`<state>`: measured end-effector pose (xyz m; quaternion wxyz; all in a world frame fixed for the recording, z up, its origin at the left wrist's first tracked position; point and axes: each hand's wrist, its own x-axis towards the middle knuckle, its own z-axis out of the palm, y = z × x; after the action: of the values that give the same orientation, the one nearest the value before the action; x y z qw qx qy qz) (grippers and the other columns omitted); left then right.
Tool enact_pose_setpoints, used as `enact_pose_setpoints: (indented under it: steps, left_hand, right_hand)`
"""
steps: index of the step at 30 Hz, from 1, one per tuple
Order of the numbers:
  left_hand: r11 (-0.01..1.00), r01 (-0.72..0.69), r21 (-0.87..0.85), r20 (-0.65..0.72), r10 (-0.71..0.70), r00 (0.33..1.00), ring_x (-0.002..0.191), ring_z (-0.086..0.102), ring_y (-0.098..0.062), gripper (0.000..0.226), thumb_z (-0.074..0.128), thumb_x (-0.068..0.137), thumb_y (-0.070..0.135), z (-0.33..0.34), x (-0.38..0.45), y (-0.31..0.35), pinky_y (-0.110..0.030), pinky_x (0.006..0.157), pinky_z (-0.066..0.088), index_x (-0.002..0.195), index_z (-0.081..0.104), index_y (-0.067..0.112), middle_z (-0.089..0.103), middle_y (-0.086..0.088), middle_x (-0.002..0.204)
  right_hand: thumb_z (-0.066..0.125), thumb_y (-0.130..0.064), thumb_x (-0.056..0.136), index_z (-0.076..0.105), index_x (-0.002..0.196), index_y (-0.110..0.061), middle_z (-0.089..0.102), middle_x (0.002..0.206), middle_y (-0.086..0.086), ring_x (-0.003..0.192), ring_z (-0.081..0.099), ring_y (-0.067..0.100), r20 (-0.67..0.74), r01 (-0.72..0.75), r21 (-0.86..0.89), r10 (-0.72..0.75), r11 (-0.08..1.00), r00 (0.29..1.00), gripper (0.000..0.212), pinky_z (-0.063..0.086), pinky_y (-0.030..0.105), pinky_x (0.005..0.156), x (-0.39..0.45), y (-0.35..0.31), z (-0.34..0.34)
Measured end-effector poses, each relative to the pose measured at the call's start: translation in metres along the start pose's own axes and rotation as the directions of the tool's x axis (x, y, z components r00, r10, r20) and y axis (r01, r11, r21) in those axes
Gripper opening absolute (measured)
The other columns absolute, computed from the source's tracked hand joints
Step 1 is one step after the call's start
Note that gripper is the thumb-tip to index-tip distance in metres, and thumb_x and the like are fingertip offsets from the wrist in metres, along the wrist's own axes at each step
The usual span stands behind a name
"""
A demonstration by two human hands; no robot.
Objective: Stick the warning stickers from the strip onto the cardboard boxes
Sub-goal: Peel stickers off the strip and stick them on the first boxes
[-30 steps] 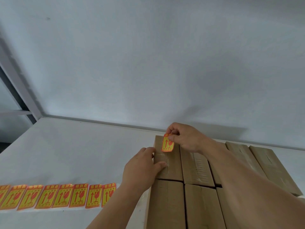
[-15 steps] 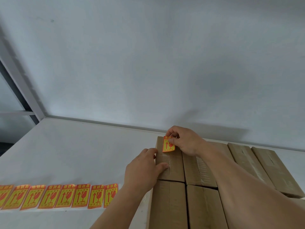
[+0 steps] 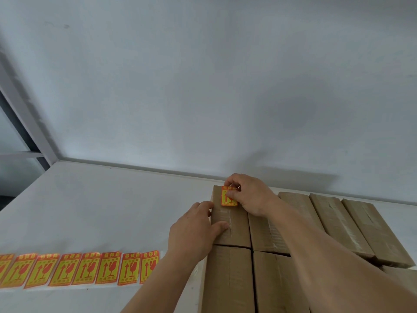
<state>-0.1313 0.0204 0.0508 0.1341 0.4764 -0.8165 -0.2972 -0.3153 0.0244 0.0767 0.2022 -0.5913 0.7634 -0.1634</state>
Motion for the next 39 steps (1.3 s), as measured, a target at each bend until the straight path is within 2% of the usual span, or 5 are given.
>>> enact_pose_setpoints:
  steps: [8,12,20,28,39]
  left_hand:
    - [1.0,0.0,0.0,0.003,0.0,1.0,0.104,0.055,-0.005,0.059,0.054,0.084,0.065,0.0,0.0,-0.001,-0.026,0.08,0.046,0.135,0.041,0.037,0.052,0.017,0.127]
    - [1.0,0.003,0.0,0.006,-0.003,1.0,0.104,0.056,-0.005,0.06,0.054,0.083,0.065,0.001,0.0,0.0,-0.026,0.081,0.046,0.134,0.041,0.037,0.052,0.017,0.127]
    - [1.0,0.001,-0.016,-0.004,-0.001,1.0,0.103,0.056,-0.006,0.059,0.055,0.084,0.063,-0.001,-0.002,-0.001,-0.026,0.079,0.045,0.135,0.042,0.036,0.053,0.017,0.125]
    - [1.0,0.01,-0.028,0.006,-0.01,1.0,0.103,0.057,-0.006,0.059,0.055,0.085,0.062,0.001,-0.002,-0.001,-0.026,0.081,0.046,0.135,0.041,0.036,0.053,0.016,0.126]
    - [1.0,-0.002,-0.014,-0.014,0.002,1.0,0.103,0.057,-0.009,0.056,0.053,0.088,0.059,0.004,0.0,-0.003,-0.029,0.082,0.046,0.135,0.04,0.033,0.051,0.014,0.127]
  right_hand:
    - [0.063,-0.036,0.09,0.049,0.106,-0.032,0.047,0.114,-0.007,0.104,0.05,0.012,-0.193,-0.016,-0.107,-0.005,0.994,0.981,0.022,0.046,0.031,0.084,-0.008,-0.003,0.007]
    - [0.056,-0.042,0.093,0.055,0.118,-0.033,0.04,0.137,-0.008,0.127,0.036,0.014,-0.273,0.027,-0.179,-0.076,0.984,0.959,0.026,0.038,0.032,0.101,-0.019,0.006,0.008]
    - [0.038,-0.069,0.089,0.038,0.144,-0.04,0.019,0.157,-0.009,0.145,0.01,0.019,-0.106,-0.051,-0.31,0.019,0.949,0.994,0.061,0.017,0.047,0.116,-0.036,0.01,0.012]
    - [0.048,-0.061,0.09,0.047,0.135,-0.037,0.023,0.157,-0.009,0.145,0.011,0.016,-0.11,-0.054,-0.291,0.023,0.955,0.994,0.051,0.018,0.043,0.115,-0.025,0.006,0.012]
    - [0.034,-0.062,0.095,0.028,0.146,-0.048,0.01,0.161,-0.009,0.148,0.0,0.018,0.012,-0.057,-0.292,0.063,0.955,0.998,0.054,0.006,0.046,0.118,-0.022,0.0,0.018]
